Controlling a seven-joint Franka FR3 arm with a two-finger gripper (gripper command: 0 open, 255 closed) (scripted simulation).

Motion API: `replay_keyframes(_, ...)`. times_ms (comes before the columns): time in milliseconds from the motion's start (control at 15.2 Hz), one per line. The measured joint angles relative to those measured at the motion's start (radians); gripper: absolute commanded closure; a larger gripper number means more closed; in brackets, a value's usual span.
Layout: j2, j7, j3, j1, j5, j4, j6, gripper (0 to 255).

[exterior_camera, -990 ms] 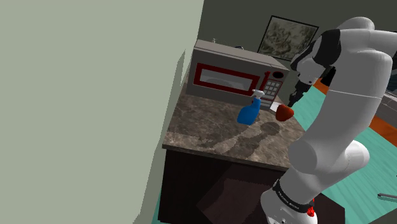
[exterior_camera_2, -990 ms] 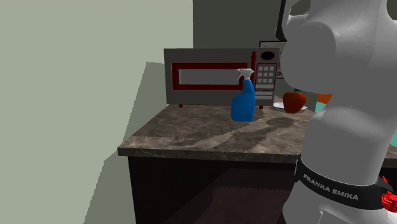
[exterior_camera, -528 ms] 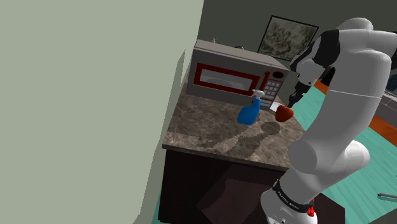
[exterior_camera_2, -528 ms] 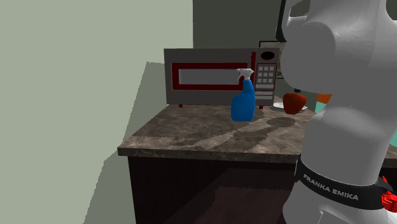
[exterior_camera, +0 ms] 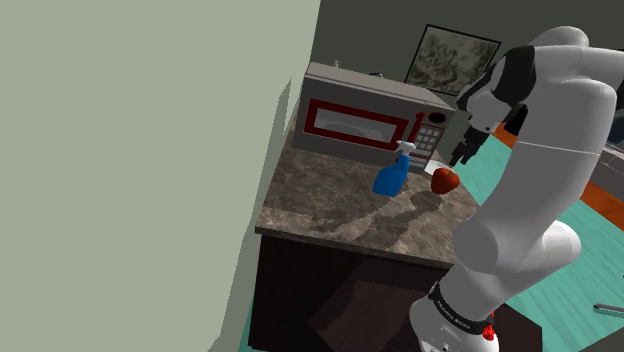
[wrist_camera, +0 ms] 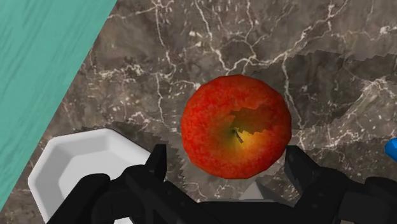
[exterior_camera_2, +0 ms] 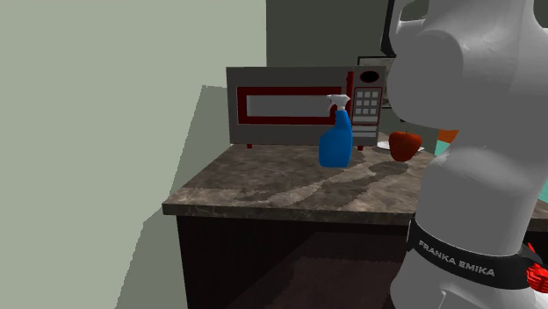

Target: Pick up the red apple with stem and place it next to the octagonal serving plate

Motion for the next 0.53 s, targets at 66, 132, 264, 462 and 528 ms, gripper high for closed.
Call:
replay_keyframes(66, -0.011, 0.009, -0.004, 0.004, -0.01, 0.015, -0.022, 0)
replay_keyframes(132, -0.015, 0.014, -0.006, 0.004, -0.015, 0.038, -0.047, 0)
replay_keyframes(264, -0.038, 0.022, -0.014, 0.007, -0.033, 0.052, -0.079, 0)
replay_keyframes(462, -0.041, 0.023, -0.016, 0.006, -0.036, 0.063, -0.093, 0)
replay_keyframes(528, -0.041, 0.023, -0.016, 0.006, -0.036, 0.063, -0.094, 0)
